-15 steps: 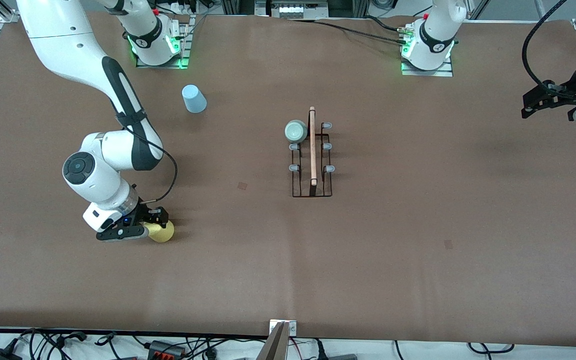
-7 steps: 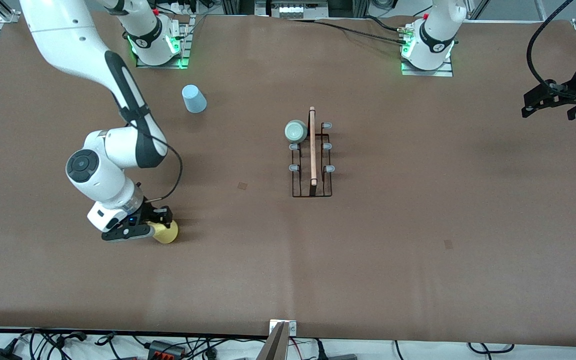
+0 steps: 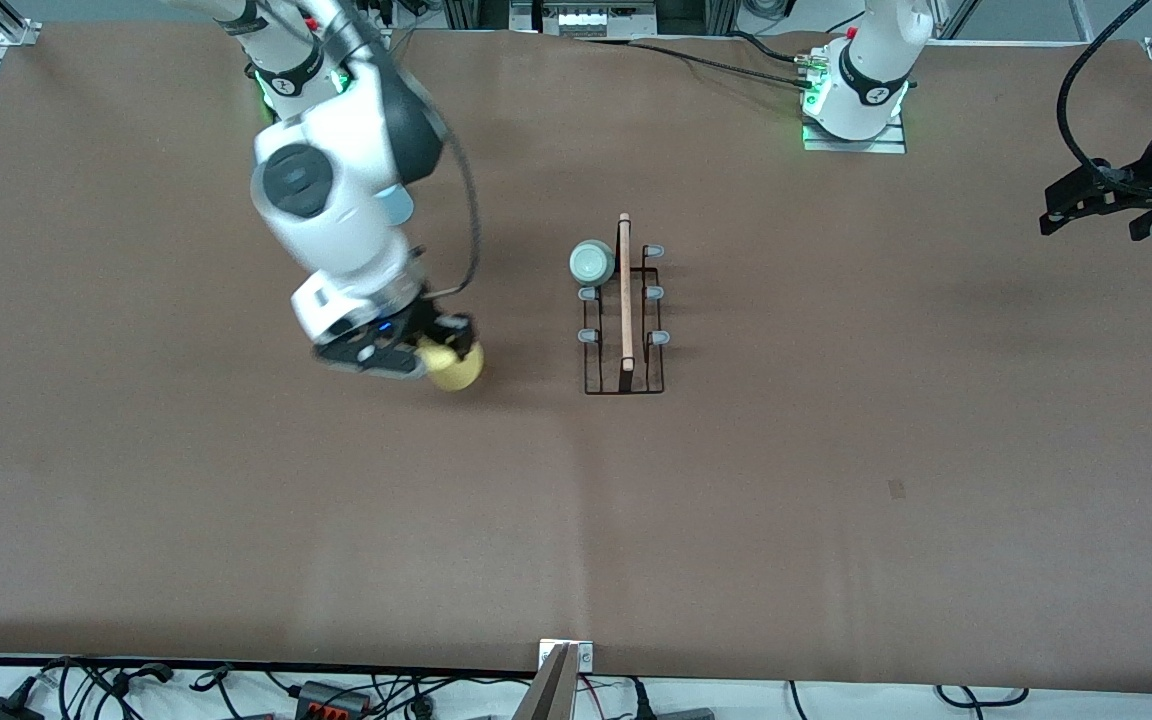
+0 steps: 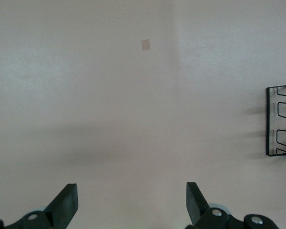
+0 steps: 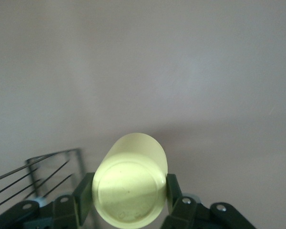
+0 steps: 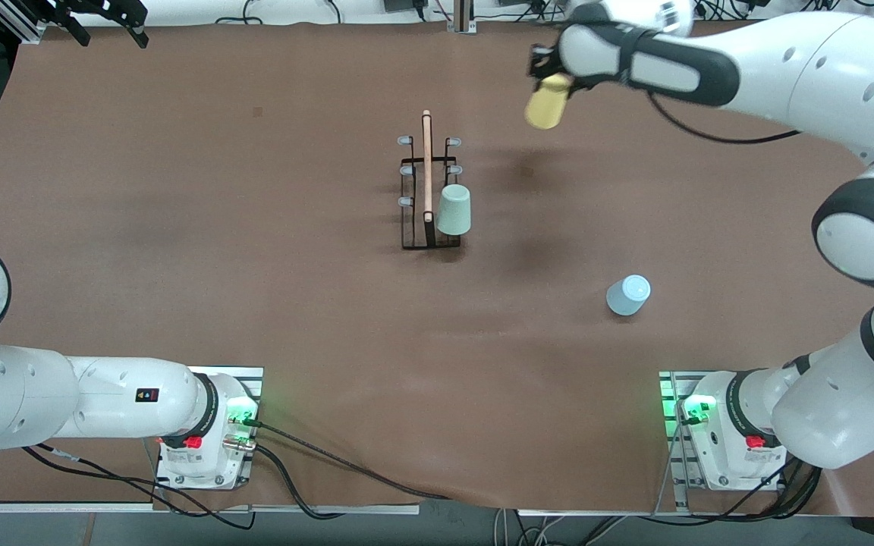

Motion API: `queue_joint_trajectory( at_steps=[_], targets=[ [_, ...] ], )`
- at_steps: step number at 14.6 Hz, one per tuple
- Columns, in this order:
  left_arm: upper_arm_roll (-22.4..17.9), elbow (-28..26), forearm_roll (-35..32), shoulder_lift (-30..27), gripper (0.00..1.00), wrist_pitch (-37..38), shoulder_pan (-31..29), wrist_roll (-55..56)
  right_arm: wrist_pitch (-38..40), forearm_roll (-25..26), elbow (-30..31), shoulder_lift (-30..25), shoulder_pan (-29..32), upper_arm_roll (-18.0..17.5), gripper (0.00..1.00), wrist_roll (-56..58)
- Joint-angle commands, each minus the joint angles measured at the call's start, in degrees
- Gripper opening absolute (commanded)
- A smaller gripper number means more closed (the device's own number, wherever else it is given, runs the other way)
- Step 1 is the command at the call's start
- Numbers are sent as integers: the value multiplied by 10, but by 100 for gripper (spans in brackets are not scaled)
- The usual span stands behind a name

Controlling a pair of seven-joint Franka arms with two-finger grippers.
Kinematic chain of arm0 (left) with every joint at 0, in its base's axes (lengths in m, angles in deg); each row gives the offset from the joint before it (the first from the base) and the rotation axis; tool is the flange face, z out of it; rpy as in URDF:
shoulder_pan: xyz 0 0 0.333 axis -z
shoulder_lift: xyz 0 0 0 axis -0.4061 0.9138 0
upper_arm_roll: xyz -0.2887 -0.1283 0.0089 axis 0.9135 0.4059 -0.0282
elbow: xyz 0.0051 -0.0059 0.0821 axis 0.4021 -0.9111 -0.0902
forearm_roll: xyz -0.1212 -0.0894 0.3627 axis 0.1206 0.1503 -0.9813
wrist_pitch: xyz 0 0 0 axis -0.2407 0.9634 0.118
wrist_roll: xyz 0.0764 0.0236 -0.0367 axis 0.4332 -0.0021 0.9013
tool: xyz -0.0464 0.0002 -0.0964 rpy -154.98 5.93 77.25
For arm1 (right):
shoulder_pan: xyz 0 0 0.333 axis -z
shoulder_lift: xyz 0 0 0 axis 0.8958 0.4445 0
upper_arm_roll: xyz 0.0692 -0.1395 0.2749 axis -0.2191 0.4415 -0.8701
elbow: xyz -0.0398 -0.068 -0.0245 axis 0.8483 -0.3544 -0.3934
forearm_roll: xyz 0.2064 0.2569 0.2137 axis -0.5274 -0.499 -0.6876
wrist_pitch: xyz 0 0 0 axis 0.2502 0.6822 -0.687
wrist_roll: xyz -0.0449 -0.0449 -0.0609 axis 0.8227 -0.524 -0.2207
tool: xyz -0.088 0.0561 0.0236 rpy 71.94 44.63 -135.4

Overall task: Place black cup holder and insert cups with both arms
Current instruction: 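Carry the yellow cup with the right gripper onto a holder peg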

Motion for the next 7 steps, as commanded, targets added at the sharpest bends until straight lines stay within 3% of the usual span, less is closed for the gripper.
queue_joint_trajectory(
  at_steps=[1,7],
  targets=[
    [-3,13,13,5,100,11,-2,-4,58,46,-82,39,-74,7,25,-199],
    [-4,13,35,5,100,11,-14,-4,26,71,-158,108,-111,-18,26,-321]
  ],
)
